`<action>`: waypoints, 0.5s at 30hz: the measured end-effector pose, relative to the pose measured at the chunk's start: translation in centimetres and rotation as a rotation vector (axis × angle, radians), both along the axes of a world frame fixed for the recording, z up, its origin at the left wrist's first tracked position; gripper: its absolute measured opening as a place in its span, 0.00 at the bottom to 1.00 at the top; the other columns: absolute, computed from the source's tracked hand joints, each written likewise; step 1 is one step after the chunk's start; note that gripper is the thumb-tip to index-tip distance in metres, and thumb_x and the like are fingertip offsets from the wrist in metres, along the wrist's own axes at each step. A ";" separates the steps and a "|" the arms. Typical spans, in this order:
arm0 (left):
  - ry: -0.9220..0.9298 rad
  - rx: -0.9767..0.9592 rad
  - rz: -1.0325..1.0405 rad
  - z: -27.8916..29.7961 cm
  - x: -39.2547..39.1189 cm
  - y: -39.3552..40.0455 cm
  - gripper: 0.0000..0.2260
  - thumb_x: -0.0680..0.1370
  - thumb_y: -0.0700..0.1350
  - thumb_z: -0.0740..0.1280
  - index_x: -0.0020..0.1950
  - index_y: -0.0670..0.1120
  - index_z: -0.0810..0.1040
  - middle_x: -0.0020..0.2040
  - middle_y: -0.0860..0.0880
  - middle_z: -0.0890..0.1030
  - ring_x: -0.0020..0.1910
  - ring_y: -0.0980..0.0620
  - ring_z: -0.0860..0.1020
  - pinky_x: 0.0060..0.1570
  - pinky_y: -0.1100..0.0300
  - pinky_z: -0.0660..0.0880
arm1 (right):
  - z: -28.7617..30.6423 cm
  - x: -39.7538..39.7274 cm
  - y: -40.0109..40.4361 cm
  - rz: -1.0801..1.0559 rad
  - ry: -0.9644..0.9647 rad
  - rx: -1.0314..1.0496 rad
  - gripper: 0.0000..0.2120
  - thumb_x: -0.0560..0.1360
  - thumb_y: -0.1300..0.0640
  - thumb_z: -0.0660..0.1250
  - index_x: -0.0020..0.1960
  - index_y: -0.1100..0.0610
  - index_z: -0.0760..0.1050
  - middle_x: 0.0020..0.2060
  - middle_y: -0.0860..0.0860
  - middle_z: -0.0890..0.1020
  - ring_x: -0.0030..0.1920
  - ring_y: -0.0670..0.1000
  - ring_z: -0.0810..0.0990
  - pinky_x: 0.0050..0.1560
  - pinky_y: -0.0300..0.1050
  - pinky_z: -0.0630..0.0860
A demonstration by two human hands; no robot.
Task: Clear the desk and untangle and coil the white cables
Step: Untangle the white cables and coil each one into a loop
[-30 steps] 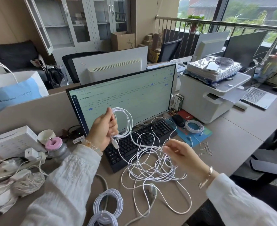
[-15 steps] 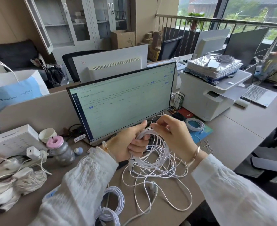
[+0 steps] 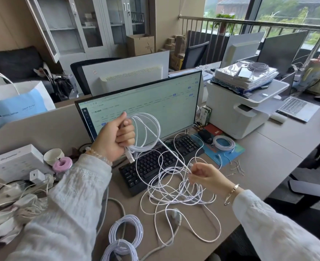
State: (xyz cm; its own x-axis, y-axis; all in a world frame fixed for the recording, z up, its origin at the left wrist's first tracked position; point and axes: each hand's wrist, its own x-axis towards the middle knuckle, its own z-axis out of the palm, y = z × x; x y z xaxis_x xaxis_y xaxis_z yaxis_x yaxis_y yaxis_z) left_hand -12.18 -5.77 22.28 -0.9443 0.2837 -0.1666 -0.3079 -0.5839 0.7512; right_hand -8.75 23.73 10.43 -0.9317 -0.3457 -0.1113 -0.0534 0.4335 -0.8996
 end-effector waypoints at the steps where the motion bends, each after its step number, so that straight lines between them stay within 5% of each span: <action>1: -0.002 0.009 0.030 0.0 -0.2 -0.3 0.20 0.83 0.52 0.53 0.32 0.47 0.66 0.19 0.55 0.59 0.16 0.60 0.58 0.16 0.66 0.52 | -0.5 0.1 0.0 0.007 -0.005 0.022 0.04 0.76 0.62 0.68 0.43 0.60 0.75 0.36 0.50 0.83 0.37 0.44 0.81 0.43 0.38 0.77; 8: 0.037 -0.007 0.151 0.6 -0.6 -1.8 0.21 0.83 0.53 0.53 0.32 0.48 0.67 0.20 0.55 0.59 0.16 0.60 0.57 0.16 0.66 0.52 | -4.1 0.6 -0.1 0.058 0.130 0.410 0.09 0.76 0.57 0.68 0.38 0.50 0.71 0.32 0.44 0.76 0.32 0.42 0.71 0.43 0.39 0.72; 11: 0.078 -0.035 0.201 1.3 -0.7 -2.8 0.22 0.84 0.53 0.53 0.31 0.48 0.66 0.20 0.55 0.59 0.16 0.60 0.56 0.16 0.65 0.51 | -4.6 1.2 0.9 -0.051 0.197 0.407 0.04 0.76 0.60 0.68 0.42 0.56 0.79 0.30 0.42 0.76 0.31 0.37 0.73 0.38 0.30 0.68; 15: 0.113 -0.180 0.241 0.4 -0.5 -2.3 0.21 0.84 0.55 0.52 0.34 0.47 0.65 0.20 0.54 0.59 0.17 0.59 0.56 0.16 0.66 0.53 | -2.2 1.7 0.1 -0.123 0.365 0.313 0.03 0.76 0.59 0.69 0.44 0.56 0.81 0.31 0.39 0.78 0.34 0.40 0.77 0.38 0.31 0.70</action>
